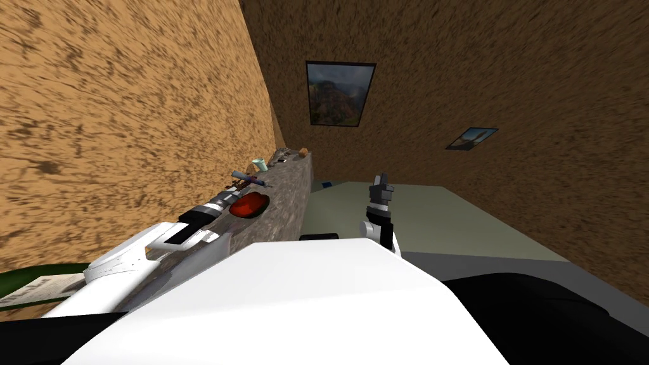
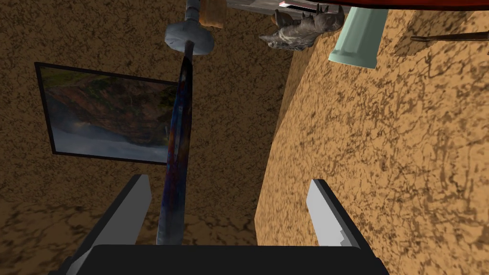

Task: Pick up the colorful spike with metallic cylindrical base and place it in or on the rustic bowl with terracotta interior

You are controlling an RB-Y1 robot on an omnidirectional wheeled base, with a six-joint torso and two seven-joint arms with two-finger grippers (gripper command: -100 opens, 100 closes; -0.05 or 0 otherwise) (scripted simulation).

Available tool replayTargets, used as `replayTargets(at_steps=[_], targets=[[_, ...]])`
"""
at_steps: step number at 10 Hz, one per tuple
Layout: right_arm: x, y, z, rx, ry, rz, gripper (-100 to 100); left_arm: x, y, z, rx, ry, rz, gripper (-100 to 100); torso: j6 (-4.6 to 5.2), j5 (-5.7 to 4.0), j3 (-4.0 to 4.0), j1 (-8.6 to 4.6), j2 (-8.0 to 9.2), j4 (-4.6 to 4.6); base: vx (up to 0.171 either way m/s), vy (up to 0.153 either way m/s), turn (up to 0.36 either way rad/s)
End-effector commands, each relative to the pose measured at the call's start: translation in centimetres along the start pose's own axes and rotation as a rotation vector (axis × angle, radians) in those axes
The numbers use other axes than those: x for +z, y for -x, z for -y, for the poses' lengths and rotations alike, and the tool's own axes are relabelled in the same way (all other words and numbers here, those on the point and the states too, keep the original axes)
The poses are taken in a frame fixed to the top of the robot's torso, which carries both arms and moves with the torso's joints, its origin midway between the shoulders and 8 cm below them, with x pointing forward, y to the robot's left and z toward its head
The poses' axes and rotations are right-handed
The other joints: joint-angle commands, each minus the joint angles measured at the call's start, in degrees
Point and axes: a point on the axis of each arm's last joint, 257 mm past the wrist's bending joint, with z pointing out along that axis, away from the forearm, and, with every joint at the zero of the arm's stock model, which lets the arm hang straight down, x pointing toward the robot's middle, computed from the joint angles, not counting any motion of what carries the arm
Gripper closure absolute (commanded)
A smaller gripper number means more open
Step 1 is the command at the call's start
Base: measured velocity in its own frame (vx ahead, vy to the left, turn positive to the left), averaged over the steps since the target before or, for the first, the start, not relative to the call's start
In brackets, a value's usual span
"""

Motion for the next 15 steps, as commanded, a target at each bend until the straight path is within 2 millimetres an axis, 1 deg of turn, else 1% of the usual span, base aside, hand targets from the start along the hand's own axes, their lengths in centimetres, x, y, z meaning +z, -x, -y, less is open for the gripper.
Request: replayTargets(at_steps=[1,2,3,4,5,6,8,9,10,11,13,14,15], targets=[[0.0,0.0,0.0,0.000,0.000,0.000,0,1.0,0.4,-0.9,-0.004,0.016,0.014,-100,0.00,0.00,0.00,0.00,0.00,0.00,0.013,-0.006,0.006],[0.0,0.0,0.0,0.000,0.000,0.000,0,1.9,1.6,-0.4,-0.002,0.003,0.041,-100,0.01,-0.01,-0.11,-0.03,-0.19,-0.05,0.020,-0.005,-0.001],[0.0,0.0,0.0,0.000,0.000,0.000,0,2.7,-0.3,-0.7,-0.003,0.012,-0.004,-100,0.02,-0.02,-0.17,-0.06,-0.27,-0.07,-0.142,-0.001,-0.193],[0.0,0.0,0.0,0.000,0.000,0.000,0,3.4,-0.9,-0.5,-0.011,0.009,-0.013,-100,0.06,-0.01,0.05,-0.06,0.15,0.00,-0.197,0.015,-0.103],[0.0,0.0,0.0,0.000,0.000,0.000,0,4.1,-0.9,-0.7,-0.016,0.013,-0.011,-100,0.00,0.00,0.21,0.00,0.39,0.07,-0.101,0.029,0.020],[0.0,0.0,0.0,0.000,0.000,0.000,0,4.6,-0.5,-1.3,-0.018,0.023,0.000,-100,-0.02,0.01,0.13,0.08,0.23,0.05,-0.022,0.019,0.023],[0.0,0.0,0.0,0.000,0.000,0.000,0,5.8,1.1,-0.9,-0.018,0.014,0.032,-100,0.01,-0.01,-0.12,0.01,-0.20,-0.05,0.015,0.003,-0.002],[0.0,0.0,0.0,0.000,0.000,0.000,0,6.8,-0.4,-1.1,-0.011,0.021,-0.008,-100,0.00,-0.02,-0.16,-0.03,-0.26,-0.06,-0.137,0.013,-0.183],[0.0,0.0,0.0,0.000,0.000,0.000,0,7.6,-0.9,-0.7,-0.015,0.014,-0.018,-100,0.05,-0.01,0.05,-0.01,0.14,0.00,-0.191,0.022,-0.103],[0.0,0.0,0.0,0.000,0.000,0.000,0,8.2,-0.6,-0.8,-0.017,0.017,-0.013,-100,-0.01,0.00,0.20,0.03,0.37,0.07,-0.113,0.010,0.018],[0.0,0.0,0.0,0.000,0.000,0.000,0,9.5,0.9,-1.4,-0.021,0.028,0.016,-100,-0.02,-0.01,0.01,-0.01,0.01,0.01,-0.011,0.000,0.011],[0.0,0.0,0.0,0.000,0.000,0.000,0,10.3,-0.4,-1.9,-0.007,0.043,-0.025,-100,-0.01,-0.01,-0.11,-0.02,-0.19,-0.04,-0.157,0.033,-0.177],[0.0,0.0,0.0,0.000,0.000,0.000,0,11.0,-0.8,-1.8,-0.008,0.044,-0.036,-100,0.03,0.00,0.09,0.06,0.22,0.02,-0.199,0.030,-0.103]])
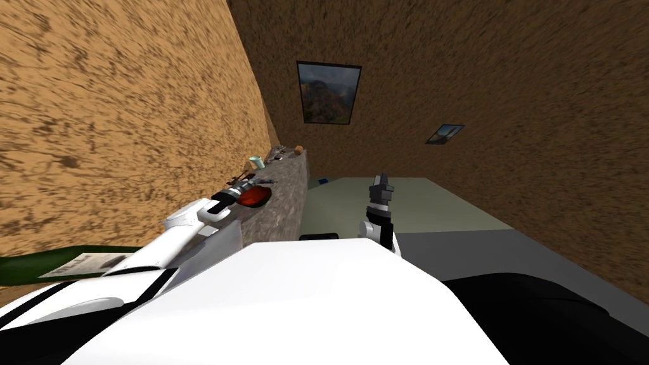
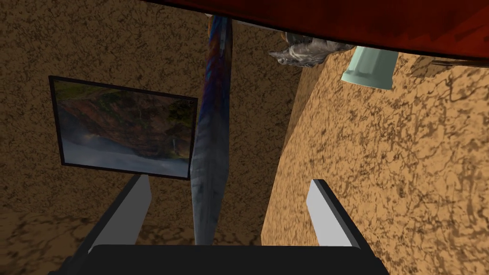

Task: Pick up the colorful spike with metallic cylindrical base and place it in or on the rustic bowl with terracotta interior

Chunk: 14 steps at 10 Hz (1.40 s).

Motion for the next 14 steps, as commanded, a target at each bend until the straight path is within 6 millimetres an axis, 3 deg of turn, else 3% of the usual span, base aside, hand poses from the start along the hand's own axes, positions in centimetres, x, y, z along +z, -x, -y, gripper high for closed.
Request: replayTargets(at_steps=[1,4,6,9,10,12,14], targets=[[0.0,0.0,0.0,0.000,0.000,0.000,0,1.0,0.0,-0.4,0.000,0.011,-0.010,-100,0.00,0.00,0.00,0.00,0.00,0.00,-0.089,-0.003,0.005],[0.0,0.0,0.0,0.000,0.000,0.000,0,2.7,2.7,0.3,-0.001,0.002,0.035,-100,0.01,-0.05,-0.38,-0.13,-0.68,-0.14,0.010,-0.008,0.006],[0.0,0.0,0.0,0.000,0.000,0.000,0,4.0,1.6,0.3,0.025,0.010,-0.010,-100,0.15,0.03,-0.26,-0.07,-0.38,-0.14,-0.158,0.010,-0.131],[0.0,0.0,0.0,0.000,0.000,0.000,0,5.9,4.2,0.0,0.020,0.026,0.026,-100,0.16,0.05,-0.42,-0.10,-0.68,-0.21,-0.047,0.000,0.004],[0.0,0.0,0.0,0.000,0.000,0.000,0,6.2,3.2,-0.9,0.046,0.049,-0.013,-100,0.16,0.05,-0.53,-0.08,-0.87,-0.25,-0.161,-0.004,-0.191],[0.0,0.0,0.0,0.000,0.000,0.000,0,7.2,3.5,-0.7,0.055,0.053,-0.022,-100,0.15,0.06,-0.20,-0.09,-0.28,-0.13,-0.144,0.012,-0.040],[0.0,0.0,0.0,0.000,0.000,0.000,0,8.3,5.8,-0.9,0.049,0.063,0.011,-100,0.14,0.06,-0.47,-0.05,-0.76,-0.22,0.006,0.007,0.010]])
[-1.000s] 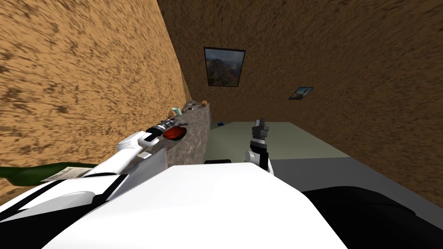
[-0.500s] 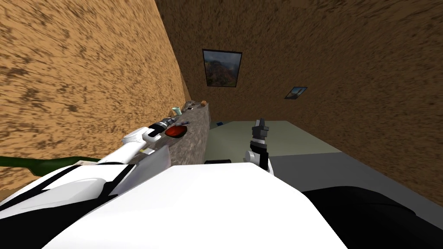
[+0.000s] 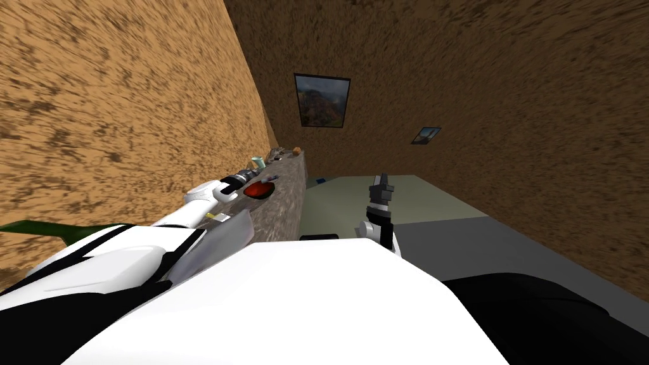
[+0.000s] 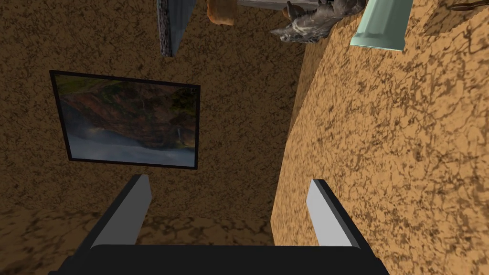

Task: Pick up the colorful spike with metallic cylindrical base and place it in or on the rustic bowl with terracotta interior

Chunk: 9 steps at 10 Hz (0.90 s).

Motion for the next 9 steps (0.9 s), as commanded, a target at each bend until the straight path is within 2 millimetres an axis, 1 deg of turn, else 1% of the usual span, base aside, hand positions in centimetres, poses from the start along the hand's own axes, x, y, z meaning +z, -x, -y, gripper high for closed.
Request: replayTargets(at_steps=[1,2,3,4,5,6,7,8,9], targets=[[0.0,0.0,0.0,0.000,0.000,0.000,0,0.8,1.7,0.5,-0.002,-0.006,0.026,-100,0.00,0.00,0.00,0.00,0.00,0.00,0.021,-0.001,-0.004],[0.0,0.0,0.0,0.000,0.000,0.000,0,1.1,1.3,-0.5,0.030,0.023,-0.005,-100,0.00,0.00,-0.04,-0.02,-0.06,-0.02,-0.135,-0.003,-0.164],[0.0,0.0,0.0,0.000,0.000,0.000,0,1.6,1.4,-0.2,0.040,0.019,-0.012,-100,0.04,0.00,0.17,-0.04,0.35,0.04,-0.215,0.004,-0.111],[0.0,0.0,0.0,0.000,0.000,0.000,0,2.1,2.1,-0.4,0.042,0.028,-0.008,-100,-0.01,0.00,0.37,-0.02,0.67,0.13,-0.119,0.002,0.004],[0.0,0.0,0.0,0.000,0.000,0.000,0,2.5,3.3,-0.8,0.036,0.042,0.006,-100,-0.04,0.00,0.31,0.00,0.52,0.13,-0.019,-0.002,0.019],[0.0,0.0,0.0,0.000,0.000,0.000,0,3.0,5.0,-0.2,0.034,0.036,0.031,-100,-0.03,-0.01,0.14,-0.01,0.22,0.06,0.027,-0.004,0.005],[0.0,0.0,0.0,0.000,0.000,0.000,0,3.2,4.8,-1.7,0.069,0.077,0.001,-100,-0.01,-0.01,0.00,-0.03,0.00,0.00,-0.154,-0.004,-0.155],[0.0,0.0,0.0,0.000,0.000,0.000,0,3.5,5.0,-1.8,0.079,0.081,-0.006,-100,0.02,0.01,0.22,-0.04,0.44,0.06,-0.186,0.013,-0.101],[0.0,0.0,0.0,0.000,0.000,0.000,0,3.7,5.7,-2.0,0.080,0.090,-0.001,-100,-0.02,0.01,0.35,0.02,0.61,0.13,-0.085,0.010,-0.014]])
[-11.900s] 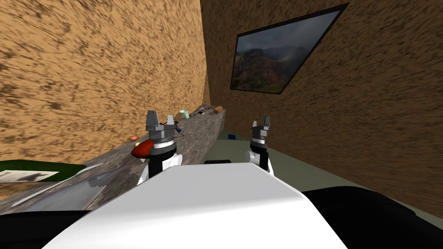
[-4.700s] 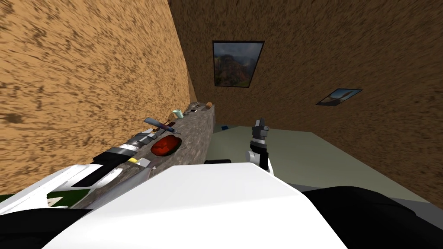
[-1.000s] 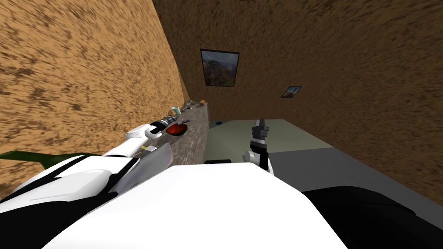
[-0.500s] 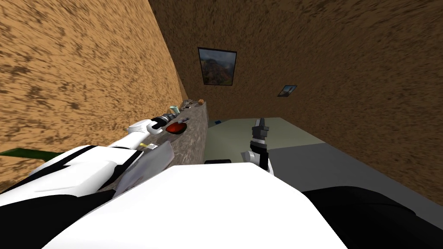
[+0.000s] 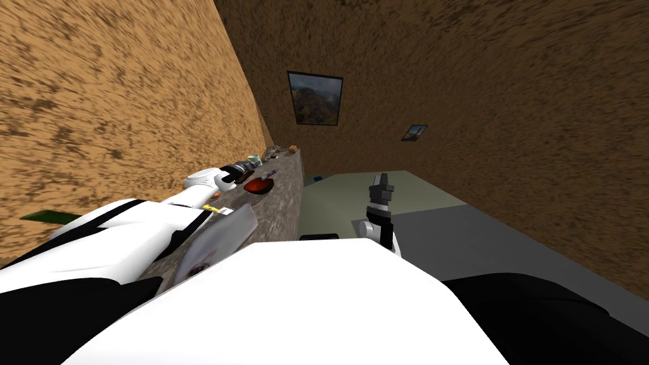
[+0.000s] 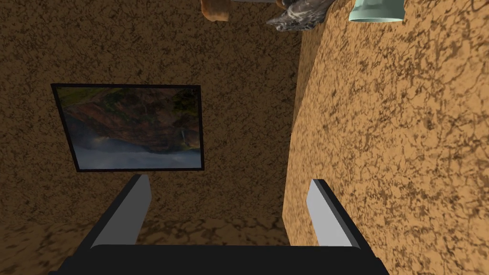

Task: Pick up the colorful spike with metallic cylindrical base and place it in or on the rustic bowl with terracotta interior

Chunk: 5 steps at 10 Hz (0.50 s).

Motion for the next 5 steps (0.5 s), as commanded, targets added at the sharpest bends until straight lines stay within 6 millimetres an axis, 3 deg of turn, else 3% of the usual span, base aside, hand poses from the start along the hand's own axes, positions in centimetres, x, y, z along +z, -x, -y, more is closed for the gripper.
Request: replayTargets(at_steps=[1,2,5], targets=[[0.0,0.0,0.0,0.000,0.000,0.000,0,0.5,1.4,-0.2,-0.001,0.010,0.014,-100,0.00,0.00,0.00,0.00,0.00,0.00,-0.021,-0.006,0.009],[0.0,0.0,0.0,0.000,0.000,0.000,0,1.0,3.5,0.0,-0.007,0.011,0.043,-100,0.01,-0.01,-0.13,-0.05,-0.23,-0.05,0.009,-0.009,0.008],[0.0,0.0,0.0,0.000,0.000,0.000,0,1.0,3.4,0.0,-0.004,0.010,0.042,-100,0.01,0.00,-0.27,-0.03,-0.45,-0.12,0.009,-0.003,-0.002]])
